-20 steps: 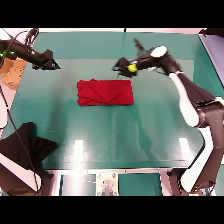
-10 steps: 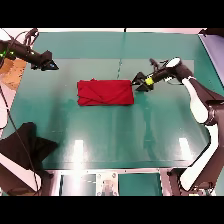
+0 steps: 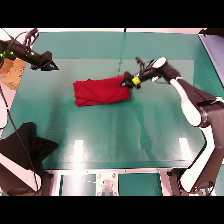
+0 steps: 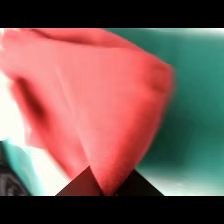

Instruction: Fold the shirts.

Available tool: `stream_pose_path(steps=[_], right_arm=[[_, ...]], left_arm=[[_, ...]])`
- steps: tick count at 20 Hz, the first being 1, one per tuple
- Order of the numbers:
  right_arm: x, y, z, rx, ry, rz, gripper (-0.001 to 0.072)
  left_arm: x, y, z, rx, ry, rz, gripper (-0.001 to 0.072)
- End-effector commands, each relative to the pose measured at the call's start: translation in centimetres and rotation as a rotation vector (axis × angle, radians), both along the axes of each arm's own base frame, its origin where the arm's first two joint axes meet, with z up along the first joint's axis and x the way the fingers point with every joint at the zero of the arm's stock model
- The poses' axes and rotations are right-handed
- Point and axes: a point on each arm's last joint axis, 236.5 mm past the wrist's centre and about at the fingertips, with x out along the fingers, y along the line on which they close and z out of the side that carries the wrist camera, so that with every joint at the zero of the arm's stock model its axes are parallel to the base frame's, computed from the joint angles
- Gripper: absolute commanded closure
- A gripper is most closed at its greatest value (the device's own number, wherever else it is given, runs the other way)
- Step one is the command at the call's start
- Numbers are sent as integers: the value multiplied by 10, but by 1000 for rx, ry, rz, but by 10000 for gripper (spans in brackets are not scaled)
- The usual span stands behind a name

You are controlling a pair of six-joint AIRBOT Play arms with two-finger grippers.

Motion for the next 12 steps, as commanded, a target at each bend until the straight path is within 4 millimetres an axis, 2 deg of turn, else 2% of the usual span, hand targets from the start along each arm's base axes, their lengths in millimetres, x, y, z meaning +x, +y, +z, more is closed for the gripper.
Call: stream_pose_path(steps=[1, 2, 4, 6, 9, 12], right_arm=[[17, -46, 93, 35, -117, -45, 699], [19, -73, 124, 36, -152, -83, 699], [18, -136, 173, 26, -214, -184, 699], [10, -206, 210, 2, -272, -315, 699], [-12, -317, 241, -38, -317, -547, 699], [-49, -415, 242, -77, -301, -736, 699]], left_arm=[[-2, -1, 0, -2, 7, -5, 679], [-3, -1, 0, -2, 10, -7, 679], [-4, -1, 0, -2, 14, -9, 679], [-4, -1, 0, -4, 17, -3, 679], [-4, -1, 0, -5, 16, -4, 679], [-4, -1, 0, -5, 16, -3, 679]])
